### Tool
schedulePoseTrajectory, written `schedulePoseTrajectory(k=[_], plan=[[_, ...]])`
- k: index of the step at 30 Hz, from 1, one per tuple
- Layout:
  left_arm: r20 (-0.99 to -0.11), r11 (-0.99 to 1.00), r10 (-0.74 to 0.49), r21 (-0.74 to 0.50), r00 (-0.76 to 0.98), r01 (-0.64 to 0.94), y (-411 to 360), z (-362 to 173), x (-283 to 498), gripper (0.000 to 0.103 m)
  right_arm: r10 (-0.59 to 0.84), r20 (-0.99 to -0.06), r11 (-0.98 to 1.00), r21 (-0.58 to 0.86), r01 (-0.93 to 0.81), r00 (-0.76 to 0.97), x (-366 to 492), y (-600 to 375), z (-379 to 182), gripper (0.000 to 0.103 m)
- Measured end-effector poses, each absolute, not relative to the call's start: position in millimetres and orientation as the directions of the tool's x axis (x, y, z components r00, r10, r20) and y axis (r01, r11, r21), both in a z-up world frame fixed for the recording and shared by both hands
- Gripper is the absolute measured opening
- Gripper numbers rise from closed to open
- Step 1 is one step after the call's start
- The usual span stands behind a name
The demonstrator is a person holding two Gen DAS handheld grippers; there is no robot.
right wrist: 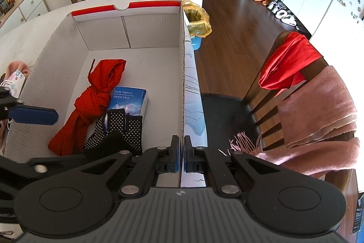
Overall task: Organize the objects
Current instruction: 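Carry the black dotted glove into the cardboard box and release it, then move the left gripper back to the pile and grasp the printed white bag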
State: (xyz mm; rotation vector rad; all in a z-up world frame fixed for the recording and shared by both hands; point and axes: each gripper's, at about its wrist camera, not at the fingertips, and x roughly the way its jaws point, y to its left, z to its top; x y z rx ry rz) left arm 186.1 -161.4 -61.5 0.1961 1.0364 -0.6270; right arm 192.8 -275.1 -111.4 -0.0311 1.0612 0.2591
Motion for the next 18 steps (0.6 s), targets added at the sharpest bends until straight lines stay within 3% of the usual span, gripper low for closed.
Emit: schedulePoseTrajectory(k=[7, 18], plan=[[-0.809, 0.824, -0.420, -0.150, 0.412, 0.546, -141, -37, 178, 0.081, 0.192, -0.868, 0.970, 0.098, -0.222, 0.459, 193, -275, -112, 0.002], [-0.768, 0.871, -0.409, -0.167, 0.493, 0.462, -99, -15, 174, 0.090, 0.180, -0.872, 0.972, 0.088, -0.216, 0.456, 195, -272, -112, 0.002]])
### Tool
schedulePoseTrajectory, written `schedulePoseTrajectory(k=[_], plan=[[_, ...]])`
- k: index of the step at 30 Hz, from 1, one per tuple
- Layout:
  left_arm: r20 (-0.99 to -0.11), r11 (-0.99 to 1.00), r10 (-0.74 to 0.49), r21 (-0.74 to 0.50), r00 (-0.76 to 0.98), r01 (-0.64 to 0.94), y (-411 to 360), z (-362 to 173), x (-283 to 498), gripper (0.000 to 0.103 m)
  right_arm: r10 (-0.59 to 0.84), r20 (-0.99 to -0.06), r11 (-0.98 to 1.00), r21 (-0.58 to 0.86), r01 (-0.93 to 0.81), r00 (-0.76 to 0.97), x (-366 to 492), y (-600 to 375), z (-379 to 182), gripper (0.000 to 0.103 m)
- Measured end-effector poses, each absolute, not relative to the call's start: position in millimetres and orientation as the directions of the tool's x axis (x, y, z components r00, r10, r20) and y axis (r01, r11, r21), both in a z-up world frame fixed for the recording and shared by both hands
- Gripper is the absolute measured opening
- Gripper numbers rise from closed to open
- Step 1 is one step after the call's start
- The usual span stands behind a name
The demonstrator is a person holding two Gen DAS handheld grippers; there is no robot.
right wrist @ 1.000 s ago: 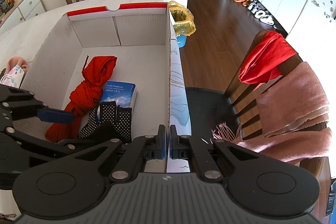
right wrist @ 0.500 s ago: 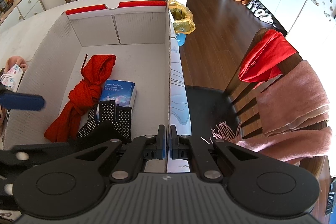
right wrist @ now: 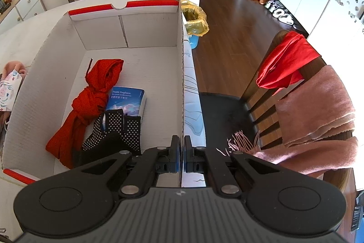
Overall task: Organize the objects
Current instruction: 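Move the left gripper back to the pile and grasp the printed white bag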
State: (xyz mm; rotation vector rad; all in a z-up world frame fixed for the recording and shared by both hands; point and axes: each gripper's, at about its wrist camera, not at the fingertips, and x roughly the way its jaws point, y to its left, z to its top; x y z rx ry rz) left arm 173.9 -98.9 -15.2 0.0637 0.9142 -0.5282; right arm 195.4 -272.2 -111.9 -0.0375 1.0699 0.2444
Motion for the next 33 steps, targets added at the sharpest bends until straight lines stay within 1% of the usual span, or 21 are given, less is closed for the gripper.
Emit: schedulePoseTrajectory(k=[9, 15, 19, 25, 33], plan=[[-0.752, 0.922, -0.353, -0.177, 0.556, 0.345, -50, -13, 174, 0.101, 0.179, -0.873, 0.973, 0.088, -0.215, 0.453, 196, -272, -112, 0.002], [-0.763, 0.961, -0.264, -0.155, 0.590, 0.230, -8, -20, 181, 0.102, 0.175, -0.875, 0.974, 0.086, -0.210, 0.451, 197, -272, -112, 0.002], [-0.771, 0.981, -0.185, -0.113, 0.610, 0.156, 22, -27, 189, 0.102, 0.171, -0.876, 0.975, 0.083, -0.208, 0.450, 197, -271, -112, 0.002], [-0.797, 0.993, -0.108, -0.061, 0.594, 0.100, 47, -52, 206, 0.102, 0.166, -0.878, 0.976, 0.079, -0.205, 0.449, 197, -270, -113, 0.003], [-0.838, 0.998, -0.033, 0.006, 0.545, 0.069, 54, -88, 233, 0.097, 0.162, -0.879, 0.976, 0.076, -0.203, 0.448, 197, -270, -112, 0.003]])
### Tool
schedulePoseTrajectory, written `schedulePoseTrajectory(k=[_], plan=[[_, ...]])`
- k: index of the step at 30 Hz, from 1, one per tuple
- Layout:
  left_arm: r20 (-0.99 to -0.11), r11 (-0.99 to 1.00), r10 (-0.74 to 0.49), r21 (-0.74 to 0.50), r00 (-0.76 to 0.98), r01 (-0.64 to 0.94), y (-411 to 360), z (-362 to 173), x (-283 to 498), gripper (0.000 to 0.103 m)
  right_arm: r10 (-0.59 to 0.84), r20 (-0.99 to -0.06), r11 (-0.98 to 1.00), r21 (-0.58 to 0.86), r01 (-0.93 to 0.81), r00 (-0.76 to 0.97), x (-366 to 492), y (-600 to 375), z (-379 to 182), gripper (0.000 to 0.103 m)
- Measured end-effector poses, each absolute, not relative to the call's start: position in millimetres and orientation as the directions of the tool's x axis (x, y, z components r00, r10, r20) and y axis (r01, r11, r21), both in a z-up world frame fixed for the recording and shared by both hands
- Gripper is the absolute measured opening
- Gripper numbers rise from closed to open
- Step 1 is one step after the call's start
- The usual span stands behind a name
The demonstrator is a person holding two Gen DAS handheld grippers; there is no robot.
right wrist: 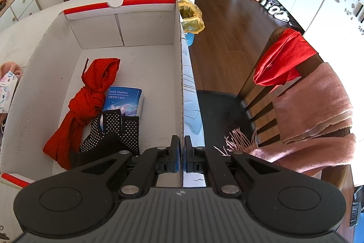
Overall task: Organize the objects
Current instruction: 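Move the left gripper back to the pile and grasp the printed white bag, then carry the printed white bag into the cardboard box and release it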
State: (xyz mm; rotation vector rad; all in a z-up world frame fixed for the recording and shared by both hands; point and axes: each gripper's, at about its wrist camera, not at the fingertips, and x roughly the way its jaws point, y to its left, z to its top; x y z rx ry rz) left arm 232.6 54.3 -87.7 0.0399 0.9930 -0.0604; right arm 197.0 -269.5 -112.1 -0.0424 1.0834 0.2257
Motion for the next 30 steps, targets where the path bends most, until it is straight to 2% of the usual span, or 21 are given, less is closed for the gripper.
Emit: schedulePoseTrajectory(k=[6, 12, 20, 22, 25, 28, 29, 30], plan=[[-0.850, 0.994, 0.020, 0.072, 0.526, 0.078, 49, -108, 249, 0.090, 0.163, -0.880, 0.976, 0.076, -0.205, 0.447, 197, -269, -112, 0.003], [-0.861, 0.988, 0.063, 0.126, 0.505, 0.091, 46, -123, 260, 0.077, 0.163, -0.880, 0.976, 0.077, -0.205, 0.446, 197, -269, -112, 0.003], [-0.860, 0.988, 0.064, 0.126, 0.506, 0.089, 52, -122, 259, 0.050, 0.166, -0.881, 0.975, 0.080, -0.205, 0.444, 197, -270, -113, 0.003], [-0.859, 0.990, 0.046, 0.106, 0.510, 0.089, 57, -120, 257, 0.047, 0.167, -0.880, 0.975, 0.081, -0.206, 0.444, 197, -270, -113, 0.003], [-0.855, 0.993, 0.037, 0.092, 0.518, 0.080, 65, -117, 255, 0.031, 0.167, -0.880, 0.975, 0.081, -0.207, 0.444, 197, -269, -113, 0.003], [-0.850, 0.997, 0.010, 0.050, 0.526, 0.060, 73, -112, 252, 0.022, 0.168, -0.880, 0.975, 0.080, -0.208, 0.444, 197, -269, -113, 0.003], [-0.847, 0.997, 0.006, 0.044, 0.532, 0.059, 75, -111, 251, 0.016, 0.168, -0.880, 0.975, 0.080, -0.209, 0.444, 198, -269, -113, 0.003], [-0.844, 0.997, 0.003, 0.041, 0.537, 0.059, 76, -109, 250, 0.000, 0.168, -0.881, 0.975, 0.080, -0.209, 0.443, 198, -270, -114, 0.003]])
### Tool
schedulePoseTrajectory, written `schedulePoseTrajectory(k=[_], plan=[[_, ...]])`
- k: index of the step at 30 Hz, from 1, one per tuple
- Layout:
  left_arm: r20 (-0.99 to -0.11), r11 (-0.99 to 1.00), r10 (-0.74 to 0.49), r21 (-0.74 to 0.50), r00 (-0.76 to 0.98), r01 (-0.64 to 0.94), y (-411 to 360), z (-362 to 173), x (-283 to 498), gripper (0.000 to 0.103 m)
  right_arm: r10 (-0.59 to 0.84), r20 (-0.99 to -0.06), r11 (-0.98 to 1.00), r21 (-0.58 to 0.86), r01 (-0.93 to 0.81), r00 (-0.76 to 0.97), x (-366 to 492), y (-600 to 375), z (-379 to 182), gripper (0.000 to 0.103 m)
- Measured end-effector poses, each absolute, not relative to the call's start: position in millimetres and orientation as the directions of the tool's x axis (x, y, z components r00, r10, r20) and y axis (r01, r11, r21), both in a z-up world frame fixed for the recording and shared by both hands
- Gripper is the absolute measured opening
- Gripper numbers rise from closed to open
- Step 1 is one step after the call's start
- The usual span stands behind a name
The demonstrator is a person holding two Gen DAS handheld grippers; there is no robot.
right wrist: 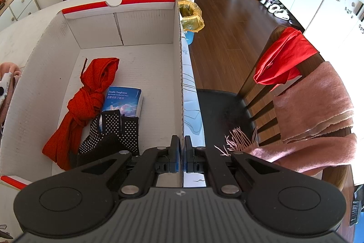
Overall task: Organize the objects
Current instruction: 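Carry the printed white bag into the cardboard box and release it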
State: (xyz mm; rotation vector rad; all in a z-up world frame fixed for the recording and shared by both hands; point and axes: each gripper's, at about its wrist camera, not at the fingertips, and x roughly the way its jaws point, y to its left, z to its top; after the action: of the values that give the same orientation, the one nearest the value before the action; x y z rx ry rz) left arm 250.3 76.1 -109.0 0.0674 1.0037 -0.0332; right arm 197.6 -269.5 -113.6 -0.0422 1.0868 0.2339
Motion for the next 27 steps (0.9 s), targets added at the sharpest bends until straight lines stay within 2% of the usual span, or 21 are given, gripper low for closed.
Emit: schedulePoseTrajectory(k=[16, 27], plan=[[-0.792, 0.996, -0.080, -0.040, 0.606, 0.079, 72, -68, 227, 0.000, 0.173, -0.880, 0.973, 0.082, -0.215, 0.443, 198, -269, -113, 0.003], [-0.729, 0.977, -0.211, -0.137, 0.651, 0.164, 44, -19, 208, 0.000, 0.174, -0.880, 0.972, 0.083, -0.218, 0.441, 198, -269, -114, 0.003]])
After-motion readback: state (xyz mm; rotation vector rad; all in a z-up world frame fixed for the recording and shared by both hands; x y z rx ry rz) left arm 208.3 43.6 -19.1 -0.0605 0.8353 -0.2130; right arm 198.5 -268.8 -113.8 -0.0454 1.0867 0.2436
